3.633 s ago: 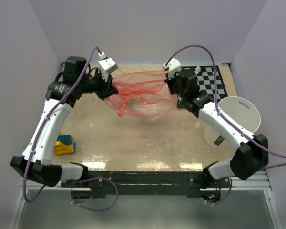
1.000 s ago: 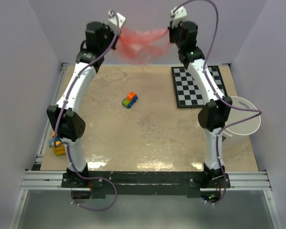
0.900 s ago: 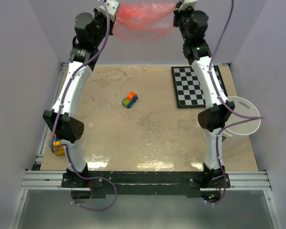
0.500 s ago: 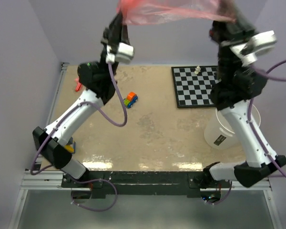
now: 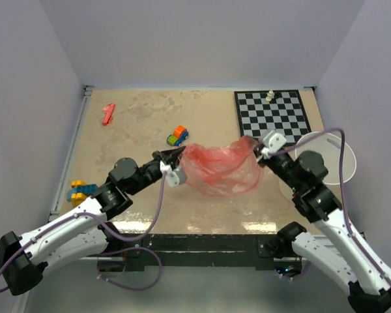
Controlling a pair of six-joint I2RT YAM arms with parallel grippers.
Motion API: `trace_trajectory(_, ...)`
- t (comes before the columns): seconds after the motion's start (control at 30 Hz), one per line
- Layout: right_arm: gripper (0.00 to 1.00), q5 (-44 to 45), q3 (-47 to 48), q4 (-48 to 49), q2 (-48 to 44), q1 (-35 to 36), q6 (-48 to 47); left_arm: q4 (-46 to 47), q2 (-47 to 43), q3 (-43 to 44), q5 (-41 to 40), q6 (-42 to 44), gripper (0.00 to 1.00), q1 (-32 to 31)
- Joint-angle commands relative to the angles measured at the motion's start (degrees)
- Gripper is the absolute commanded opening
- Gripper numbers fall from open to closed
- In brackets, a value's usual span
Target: Put the trash bags into the trash bin
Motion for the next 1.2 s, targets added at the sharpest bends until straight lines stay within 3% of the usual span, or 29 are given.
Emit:
trace_trajectory(0.0, 0.00, 3.6, 9.6, -1.5, 17.9, -0.1, 2.1, -12.6, 3.4, 7.9, -14.2, -18.5, 0.00, 1.6)
trace_trajectory(0.13, 0.00, 8.9, 13.5, 5.3, 26.7, -1.0, 8.8, -13.7, 1.9, 7.3, -15.1, -20.9, 0.00, 5.6)
trace_trajectory(0.23, 0.00, 14.6, 18.5, 8.9, 37.3, -2.6, 10.8, -15.4, 8.8, 10.1, -11.8, -22.6, 0.00, 11.2)
trace_trajectory(0.3, 0.00, 15.3, 25.2, 10.7, 47.4, -5.2, 11.1, -17.8, 17.1, 16.9, -12.0, -26.6, 0.00, 16.3)
trace_trajectory(0.37, 0.00, 15.5, 37.6, 9.3, 57.8, -7.8, 10.6, -26.1, 28.2, 30.9, -12.9, -30.2, 0.00, 21.7)
trace_trajectory(0.43, 0.00, 15.3, 54.3, 5.8, 66.2, -10.1, 10.4, -35.1, 41.2, 53.3, -9.4, -32.3, 0.00, 26.5)
trace_trajectory(0.5, 0.00, 14.4, 72.1, 4.3, 72.1, -11.4, 9.8, -40.1, 48.7, 70.2, -6.1, -33.5, 0.00, 30.1)
trace_trajectory(0.6, 0.00, 13.5, 97.4, 1.2, 79.5, -11.5, 9.2, -39.5, 54.9, 89.5, -1.2, -33.6, 0.00, 31.5)
trace_trajectory(0.67, 0.00, 13.0, 109.0, 3.9, 81.5, -11.3, 10.4, -32.5, 54.9, 93.8, 4.1, -34.1, 0.00, 31.4)
trace_trajectory(0.73, 0.00, 11.3, 105.5, 14.3, 77.2, -10.9, 12.1, -20.0, 51.5, 90.5, 8.2, -34.9, 0.00, 31.2)
trace_trajectory(0.8, 0.00, 11.0, 92.0, 31.4, 68.3, -10.5, 13.7, 0.5, 47.0, 83.9, 6.7, -35.7, 0.00, 30.1)
trace_trajectory(0.87, 0.00, 8.0, 79.2, 48.0, 62.1, -9.5, 12.6, 11.8, 45.4, 80.5, 3.5, -30.4, 0.00, 26.9)
trace_trajectory(0.93, 0.00, 6.3, 75.3, 52.7, 60.3, -7.2, 9.5, 19.6, 46.2, 80.4, -0.8, -22.1, 0.00, 21.4)
trace_trajectory(1.0, 0.00, 4.9, 69.2, 50.1, 58.5, -5.1, 6.1, 27.7, 46.7, 75.7, -3.4, -17.5, 0.00, 17.4)
trace_trajectory(1.03, 0.00, 6.8, 61.3, 46.6, 56.1, -4.1, 4.7, 28.7, 44.7, 67.1, -3.8, -16.2, 0.00, 15.3)
trace_trajectory(1.07, 0.00, 7.1, 52.0, 40.4, 53.1, -2.8, 5.6, 20.0, 41.0, 57.3, 1.1, -14.2, 0.00, 13.5)
trace_trajectory(1.1, 0.00, -0.8, 40.9, 25.9, 49.3, -1.4, 2.2, 2.4, 37.7, 50.5, 13.6, -8.8, 0.00, 12.6)
trace_trajectory(1.13, 0.00, -3.4, 31.4, 10.3, 45.6, 3.4, -8.4, -23.5, 33.8, 43.8, 20.9, 1.1, 0.00, 11.3)
trace_trajectory(1.17, 0.00, 0.1, 21.1, -3.7, 40.5, 10.1, -17.0, -32.5, 28.9, 34.8, 22.0, 9.5, 0.00, 10.5)
